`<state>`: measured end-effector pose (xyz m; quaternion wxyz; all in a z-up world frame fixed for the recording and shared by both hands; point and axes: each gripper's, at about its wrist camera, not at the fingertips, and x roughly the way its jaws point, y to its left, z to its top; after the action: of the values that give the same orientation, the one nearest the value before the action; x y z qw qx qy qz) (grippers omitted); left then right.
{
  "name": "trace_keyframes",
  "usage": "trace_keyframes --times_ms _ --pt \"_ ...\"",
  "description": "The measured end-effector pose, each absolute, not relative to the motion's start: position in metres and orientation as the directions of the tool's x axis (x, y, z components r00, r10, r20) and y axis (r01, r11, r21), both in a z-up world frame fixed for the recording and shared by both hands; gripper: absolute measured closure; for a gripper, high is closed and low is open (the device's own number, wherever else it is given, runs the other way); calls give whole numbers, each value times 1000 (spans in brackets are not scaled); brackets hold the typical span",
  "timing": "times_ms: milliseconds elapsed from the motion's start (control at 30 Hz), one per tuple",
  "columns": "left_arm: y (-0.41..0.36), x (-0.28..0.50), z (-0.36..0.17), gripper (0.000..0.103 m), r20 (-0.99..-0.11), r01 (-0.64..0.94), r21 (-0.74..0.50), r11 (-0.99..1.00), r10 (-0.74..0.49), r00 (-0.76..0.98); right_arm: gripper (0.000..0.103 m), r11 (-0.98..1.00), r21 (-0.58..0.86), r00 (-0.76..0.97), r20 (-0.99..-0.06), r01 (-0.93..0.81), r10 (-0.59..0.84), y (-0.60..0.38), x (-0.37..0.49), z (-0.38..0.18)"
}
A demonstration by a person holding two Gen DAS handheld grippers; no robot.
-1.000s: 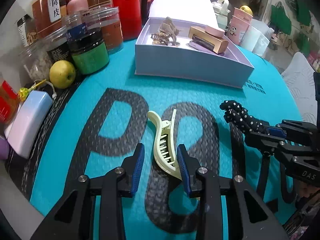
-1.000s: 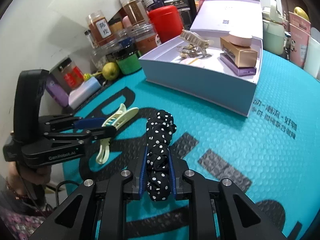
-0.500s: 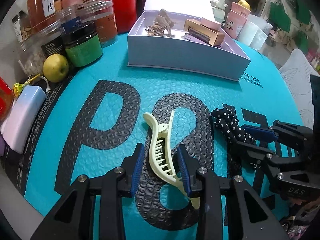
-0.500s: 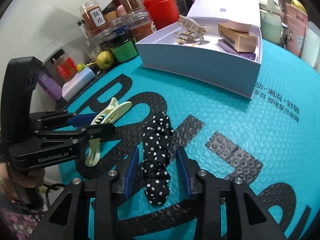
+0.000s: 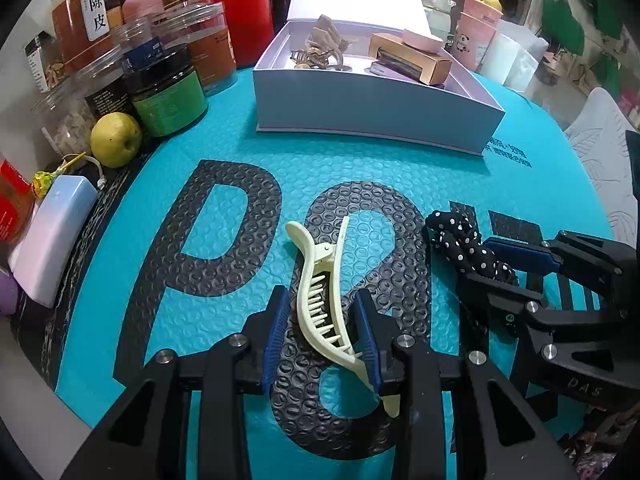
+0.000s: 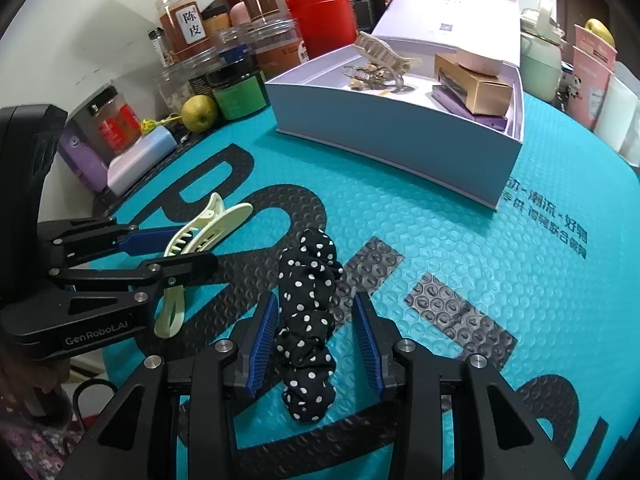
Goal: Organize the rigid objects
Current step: 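Close the left tool on the cream claw clip and lift it, then carry the cream claw clip with the left tool and scrunchie with the right tool into the box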
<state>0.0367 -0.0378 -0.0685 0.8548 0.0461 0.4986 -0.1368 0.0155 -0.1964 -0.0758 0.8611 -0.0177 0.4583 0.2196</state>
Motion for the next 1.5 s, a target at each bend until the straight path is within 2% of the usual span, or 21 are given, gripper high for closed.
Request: trace_keyframes --times_ms 100,133,167,300,333,367,433,633,900,1500 --pt "-42 38 -68 67 -872 304 -29 952 -172 457 68 904 133 497 -798 -408 341 -193 12 -76" --pt "-43 38 -69 66 -873 309 -28 951 -174 456 76 903 111 503 -799 -415 330 -191 11 -77" --pt "-43 38 -69 66 -871 306 -31 951 -176 459 79 903 97 509 -798 -420 322 -191 10 -77" --pt "-41 34 -70 68 -855 294 -44 955 -188 484 86 895 57 520 -797 -442 308 -188 5 -78" --pt "-42 32 -69 78 -851 295 -43 955 -190 489 86 892 40 524 -797 -450 301 -186 4 -78" --pt "-42 30 -68 82 -848 296 -56 953 -202 490 86 890 30 527 -797 -454 295 -185 2 -78" --pt "-41 27 -68 82 -843 300 -111 947 -250 476 86 888 38 525 -795 -458 304 -185 0 -78" --pt "-40 23 -64 82 -837 290 -131 948 -262 480 86 893 93 509 -794 -440 333 -191 0 -76" --pt "-42 21 -49 82 -824 291 -111 950 -252 507 86 891 148 509 -775 -429 374 -200 -6 -60" --pt "-67 22 -18 82 -770 376 -117 919 -323 550 86 901 214 547 -734 -378 404 -219 -22 -31"
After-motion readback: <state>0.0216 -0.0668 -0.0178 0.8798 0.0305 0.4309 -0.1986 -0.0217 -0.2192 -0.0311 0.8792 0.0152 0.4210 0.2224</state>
